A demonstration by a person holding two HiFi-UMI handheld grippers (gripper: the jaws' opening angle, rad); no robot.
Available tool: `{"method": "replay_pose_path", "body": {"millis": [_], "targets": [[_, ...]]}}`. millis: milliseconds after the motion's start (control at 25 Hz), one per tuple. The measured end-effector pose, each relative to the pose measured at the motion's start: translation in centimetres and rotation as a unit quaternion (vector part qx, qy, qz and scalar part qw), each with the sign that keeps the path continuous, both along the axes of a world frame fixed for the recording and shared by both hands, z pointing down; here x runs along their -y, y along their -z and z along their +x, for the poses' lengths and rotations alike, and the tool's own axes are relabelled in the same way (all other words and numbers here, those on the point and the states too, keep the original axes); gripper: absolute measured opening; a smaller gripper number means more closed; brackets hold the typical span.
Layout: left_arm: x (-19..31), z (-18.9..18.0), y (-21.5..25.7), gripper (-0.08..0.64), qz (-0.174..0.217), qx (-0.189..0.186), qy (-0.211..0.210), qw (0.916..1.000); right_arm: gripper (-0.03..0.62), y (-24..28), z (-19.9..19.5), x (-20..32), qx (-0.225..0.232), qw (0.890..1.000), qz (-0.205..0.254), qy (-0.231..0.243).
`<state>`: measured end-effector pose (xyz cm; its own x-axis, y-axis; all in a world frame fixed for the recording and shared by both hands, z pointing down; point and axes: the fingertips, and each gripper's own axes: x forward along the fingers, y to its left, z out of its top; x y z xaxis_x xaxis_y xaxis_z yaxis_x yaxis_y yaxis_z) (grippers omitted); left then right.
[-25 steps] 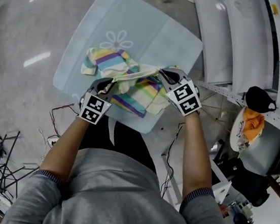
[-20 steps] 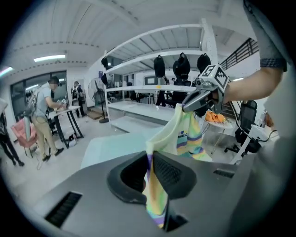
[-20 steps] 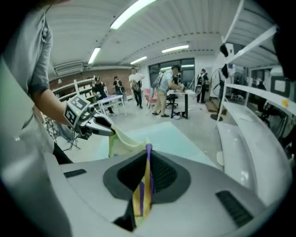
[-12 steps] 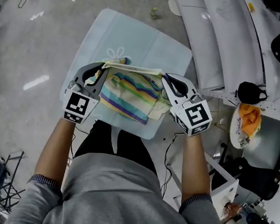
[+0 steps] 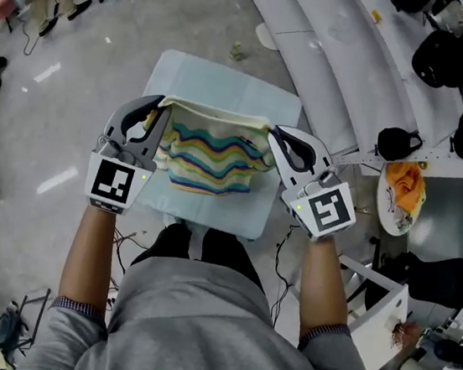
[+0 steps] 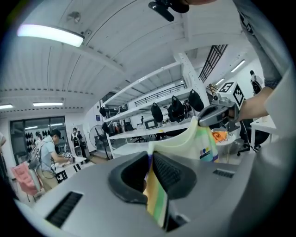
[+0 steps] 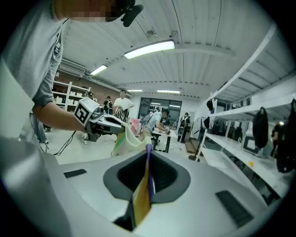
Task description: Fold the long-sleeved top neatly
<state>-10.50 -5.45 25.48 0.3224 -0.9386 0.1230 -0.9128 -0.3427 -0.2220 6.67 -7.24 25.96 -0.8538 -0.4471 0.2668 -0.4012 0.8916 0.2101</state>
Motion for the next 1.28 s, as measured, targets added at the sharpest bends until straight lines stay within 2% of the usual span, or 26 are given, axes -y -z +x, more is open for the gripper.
{"method": "replay_pose_path", "body": {"millis": [80, 320, 720, 960, 1280], "targets": [[-0.5, -0.2, 2.4, 0.051, 0.019, 0.003, -0.011, 0.9998, 0.029, 2.7, -0.5, -0.8, 0.022, 0.999, 0.022, -0.010], [-2.6, -0.9, 9.0, 0.050, 0.081, 0.002, -0.043, 0.9957, 0.029, 8.4, -1.2, -3.6, 0.046, 0.995, 0.073, -0.041], [-6.8, -1.4, 13.9, 0.051, 0.110, -0.004, -0.081, 0.9906, 0.029, 13.1, -1.8, -8.2, 0.055, 0.989, 0.115, -0.075], [-10.5, -1.6, 15.9, 0.050, 0.088, -0.016, -0.088, 0.9921, 0.029, 15.3, -2.1, -12.2, 0.061, 0.990, 0.103, -0.072], [-15.0, -1.1, 15.5, 0.051, 0.042, 0.005, -0.127, 0.9910, 0.031, 15.8, -1.4, -16.7, 0.050, 0.993, 0.086, -0.065]]}}
